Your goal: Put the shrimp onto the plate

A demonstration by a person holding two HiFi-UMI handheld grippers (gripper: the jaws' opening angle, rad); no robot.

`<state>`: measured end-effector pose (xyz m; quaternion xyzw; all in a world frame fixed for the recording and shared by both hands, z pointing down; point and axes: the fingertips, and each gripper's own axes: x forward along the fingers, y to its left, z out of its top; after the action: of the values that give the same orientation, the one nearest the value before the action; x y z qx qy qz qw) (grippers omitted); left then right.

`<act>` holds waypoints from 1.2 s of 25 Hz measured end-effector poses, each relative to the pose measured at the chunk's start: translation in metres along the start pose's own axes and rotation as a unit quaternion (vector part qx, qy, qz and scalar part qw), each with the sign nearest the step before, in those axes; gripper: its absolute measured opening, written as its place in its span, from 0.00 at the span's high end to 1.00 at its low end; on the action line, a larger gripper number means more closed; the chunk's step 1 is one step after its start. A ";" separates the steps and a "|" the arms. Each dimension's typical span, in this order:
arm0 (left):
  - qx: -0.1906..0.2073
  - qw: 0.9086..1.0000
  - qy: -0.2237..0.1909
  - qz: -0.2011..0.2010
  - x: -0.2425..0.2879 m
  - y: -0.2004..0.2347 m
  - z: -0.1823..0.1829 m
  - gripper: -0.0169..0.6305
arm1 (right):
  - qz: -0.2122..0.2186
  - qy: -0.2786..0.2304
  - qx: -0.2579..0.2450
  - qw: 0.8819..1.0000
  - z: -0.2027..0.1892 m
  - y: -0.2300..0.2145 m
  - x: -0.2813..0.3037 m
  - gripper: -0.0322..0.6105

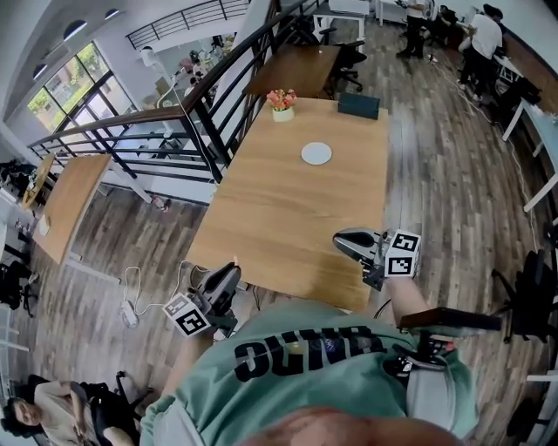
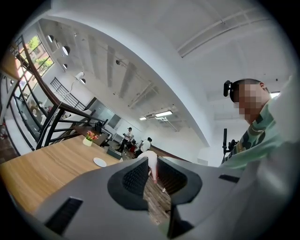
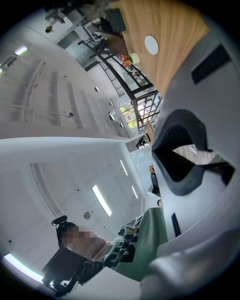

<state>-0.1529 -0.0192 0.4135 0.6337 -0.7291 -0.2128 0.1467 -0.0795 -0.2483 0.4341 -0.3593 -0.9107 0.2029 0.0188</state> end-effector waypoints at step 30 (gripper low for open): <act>-0.056 0.971 0.081 -0.218 0.059 0.295 0.122 0.88 | -0.256 -0.005 -0.004 0.967 0.036 -0.107 0.202 0.94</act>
<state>-0.4754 -0.0308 0.4511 0.7832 -0.5460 -0.2281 0.1911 -0.3046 -0.1983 0.4193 -0.1130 -0.9732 0.1897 0.0644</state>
